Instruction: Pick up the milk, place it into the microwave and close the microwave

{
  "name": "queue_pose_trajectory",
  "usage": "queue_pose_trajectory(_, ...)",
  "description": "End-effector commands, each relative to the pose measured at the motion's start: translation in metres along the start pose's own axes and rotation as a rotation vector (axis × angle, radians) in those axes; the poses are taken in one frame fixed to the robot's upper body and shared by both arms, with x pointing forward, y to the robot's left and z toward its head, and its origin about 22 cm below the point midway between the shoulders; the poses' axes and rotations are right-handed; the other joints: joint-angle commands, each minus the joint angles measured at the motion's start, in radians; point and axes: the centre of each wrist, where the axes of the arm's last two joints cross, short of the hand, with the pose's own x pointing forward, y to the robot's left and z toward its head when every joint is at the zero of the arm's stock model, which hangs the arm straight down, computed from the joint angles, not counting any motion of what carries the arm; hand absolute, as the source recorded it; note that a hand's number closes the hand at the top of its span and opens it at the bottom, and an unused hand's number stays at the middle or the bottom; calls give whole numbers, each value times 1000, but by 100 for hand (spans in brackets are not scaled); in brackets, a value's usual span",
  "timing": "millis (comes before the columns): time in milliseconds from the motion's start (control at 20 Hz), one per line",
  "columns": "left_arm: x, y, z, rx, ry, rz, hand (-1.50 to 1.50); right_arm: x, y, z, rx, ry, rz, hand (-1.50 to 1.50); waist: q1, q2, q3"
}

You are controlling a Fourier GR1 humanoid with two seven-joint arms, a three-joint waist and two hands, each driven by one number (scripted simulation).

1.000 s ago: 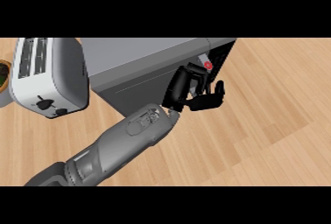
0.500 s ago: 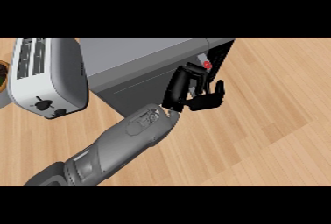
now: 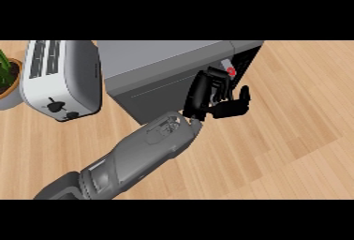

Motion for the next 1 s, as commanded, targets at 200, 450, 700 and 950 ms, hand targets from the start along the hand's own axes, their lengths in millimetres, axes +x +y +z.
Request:
queue_pose_trajectory(200,-28,59,-20,196,119,-101,150,14,-8,5,-38,-5,29,-150,57,6,-2)
queue_pose_trajectory(450,-36,75,-18,163,148,-113,-150,24,-9,6,-46,-17,49,-150,86,7,-5)
queue_pose_trajectory(700,-38,82,-18,163,148,-97,-150,30,-11,11,-72,-23,56,-150,118,8,-6)
queue_pose_trajectory(950,-42,84,-16,140,154,-95,-150,37,-11,13,-78,-30,55,-150,136,2,-5)
